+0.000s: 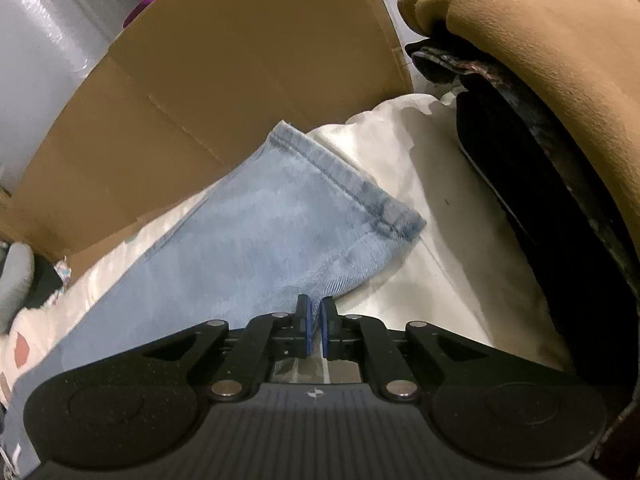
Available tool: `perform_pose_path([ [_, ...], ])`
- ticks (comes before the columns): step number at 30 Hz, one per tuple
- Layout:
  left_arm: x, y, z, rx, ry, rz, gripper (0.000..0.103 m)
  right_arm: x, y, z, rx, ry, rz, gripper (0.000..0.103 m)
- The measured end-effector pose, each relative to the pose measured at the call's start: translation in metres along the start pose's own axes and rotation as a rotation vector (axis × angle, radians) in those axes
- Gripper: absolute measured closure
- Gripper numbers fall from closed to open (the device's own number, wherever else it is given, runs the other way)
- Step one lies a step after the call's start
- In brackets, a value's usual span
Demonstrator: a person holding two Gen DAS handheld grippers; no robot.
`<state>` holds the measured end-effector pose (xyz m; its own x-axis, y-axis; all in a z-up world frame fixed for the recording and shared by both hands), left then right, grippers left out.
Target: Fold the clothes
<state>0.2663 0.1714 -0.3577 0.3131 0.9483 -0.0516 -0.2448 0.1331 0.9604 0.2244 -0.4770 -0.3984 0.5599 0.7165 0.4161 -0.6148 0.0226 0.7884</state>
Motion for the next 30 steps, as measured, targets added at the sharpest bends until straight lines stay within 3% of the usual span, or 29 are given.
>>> perform_pose_path([
  [10,-0.008,-0.040,0.009,-0.013,-0.024,0.022,0.093,0.010,0.020,-0.008,-0.018,0.082,-0.002,0.099],
  [17,-0.007,-0.069,0.013,0.005,-0.046,0.039,0.093,0.017,0.017,-0.022,0.023,0.119,0.008,0.099],
  [22,-0.012,-0.068,0.014,0.022,-0.079,0.041,0.093,0.019,0.015,-0.030,0.051,0.131,0.018,0.099],
  [25,-0.018,-0.060,0.010,0.030,-0.117,0.039,0.083,0.021,0.017,-0.034,0.057,0.146,0.024,0.099],
  [29,-0.032,-0.052,0.000,0.026,-0.217,0.071,0.047,0.025,0.020,-0.037,0.059,0.167,0.034,0.099],
  [30,-0.036,-0.053,-0.003,0.030,-0.249,0.090,0.047,0.025,0.021,-0.038,0.059,0.172,0.036,0.099],
])
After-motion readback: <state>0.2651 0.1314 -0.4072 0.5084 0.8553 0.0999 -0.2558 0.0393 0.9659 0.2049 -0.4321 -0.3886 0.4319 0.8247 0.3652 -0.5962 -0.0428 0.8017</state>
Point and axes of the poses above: each gripper's, at about its wrist camera, not at the fingertips, and y roughly against the way its jaws point, x to its left, z to its top, the point moved 5 cm from there along -y, roughly the way its jaws point, and after that the axes turned 6 degrees about x, right-handed, at the moved point
